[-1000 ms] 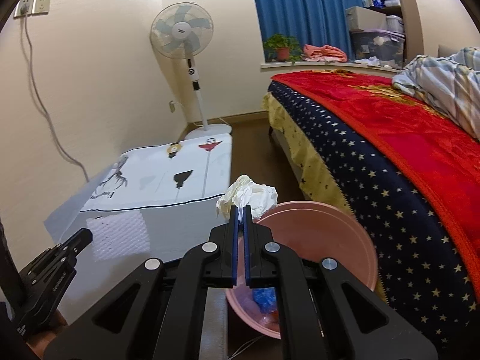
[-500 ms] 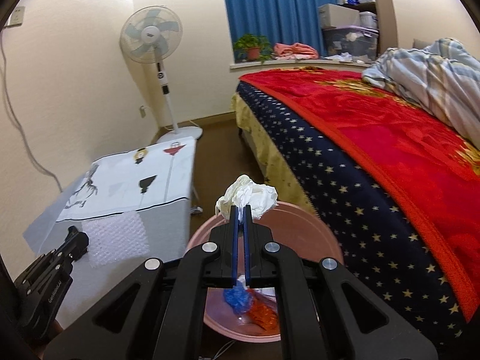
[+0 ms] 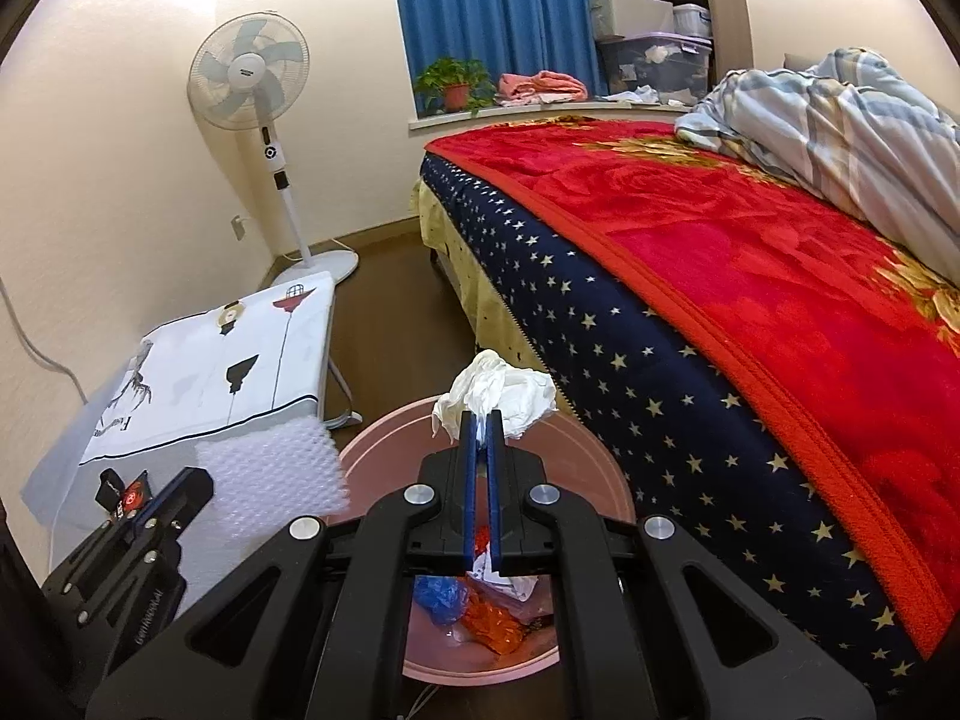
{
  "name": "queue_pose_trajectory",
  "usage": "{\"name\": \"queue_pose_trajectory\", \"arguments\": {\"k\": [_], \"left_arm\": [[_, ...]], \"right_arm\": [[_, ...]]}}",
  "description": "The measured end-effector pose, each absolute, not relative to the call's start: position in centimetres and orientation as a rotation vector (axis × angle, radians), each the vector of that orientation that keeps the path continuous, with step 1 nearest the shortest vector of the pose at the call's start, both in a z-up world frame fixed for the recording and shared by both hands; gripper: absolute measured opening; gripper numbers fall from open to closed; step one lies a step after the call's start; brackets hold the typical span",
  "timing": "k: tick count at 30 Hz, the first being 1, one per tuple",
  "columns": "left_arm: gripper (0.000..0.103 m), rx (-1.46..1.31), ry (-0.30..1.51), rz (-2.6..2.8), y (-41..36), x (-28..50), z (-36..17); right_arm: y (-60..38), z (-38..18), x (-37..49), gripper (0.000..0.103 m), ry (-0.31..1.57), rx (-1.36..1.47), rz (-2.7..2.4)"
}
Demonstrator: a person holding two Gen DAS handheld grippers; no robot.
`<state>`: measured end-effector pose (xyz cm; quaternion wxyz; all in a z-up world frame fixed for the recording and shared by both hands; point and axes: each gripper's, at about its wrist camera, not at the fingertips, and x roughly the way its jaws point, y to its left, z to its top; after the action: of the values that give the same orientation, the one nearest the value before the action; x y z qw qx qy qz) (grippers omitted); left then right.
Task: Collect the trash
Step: 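Open both tools to drop the foam sleeve and tissue into the bin, then grasp the black strap with the left tool while the right tool grasps the black-red packet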
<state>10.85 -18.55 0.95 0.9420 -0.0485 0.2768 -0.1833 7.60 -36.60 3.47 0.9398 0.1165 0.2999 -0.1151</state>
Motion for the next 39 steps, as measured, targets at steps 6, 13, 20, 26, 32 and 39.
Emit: {"name": "queue_pose_trajectory", "arguments": {"k": [6,13,20,26,32,39], "left_arm": [[0.027,-0.083,0.609,-0.436,-20.1,11.2,0.1],[0.037,-0.094,0.584,-0.413,-18.7,10.6,0.5],[0.039,-0.094,0.567,-0.363,-15.4,10.3,1.1],[0.04,-0.12,0.572,-0.284,-11.1,10.2,1.1],[0.04,-0.153,0.579,-0.185,-6.8,10.5,0.5],[0.04,-0.182,0.571,-0.049,-1.9,10.9,-0.6]], "right_arm": [[-37.7,3.2,7.2,0.036,0.621,0.265,-0.291],[-37.2,3.4,6.9,0.041,0.603,0.262,-0.285],[-35.2,3.7,6.8,0.041,0.582,0.248,-0.225],[-32.3,3.7,7.2,0.041,0.572,0.241,-0.148],[-28.2,3.4,8.5,0.04,0.558,0.234,-0.035],[-24.6,1.9,10.9,0.029,0.579,0.284,0.095]]}}
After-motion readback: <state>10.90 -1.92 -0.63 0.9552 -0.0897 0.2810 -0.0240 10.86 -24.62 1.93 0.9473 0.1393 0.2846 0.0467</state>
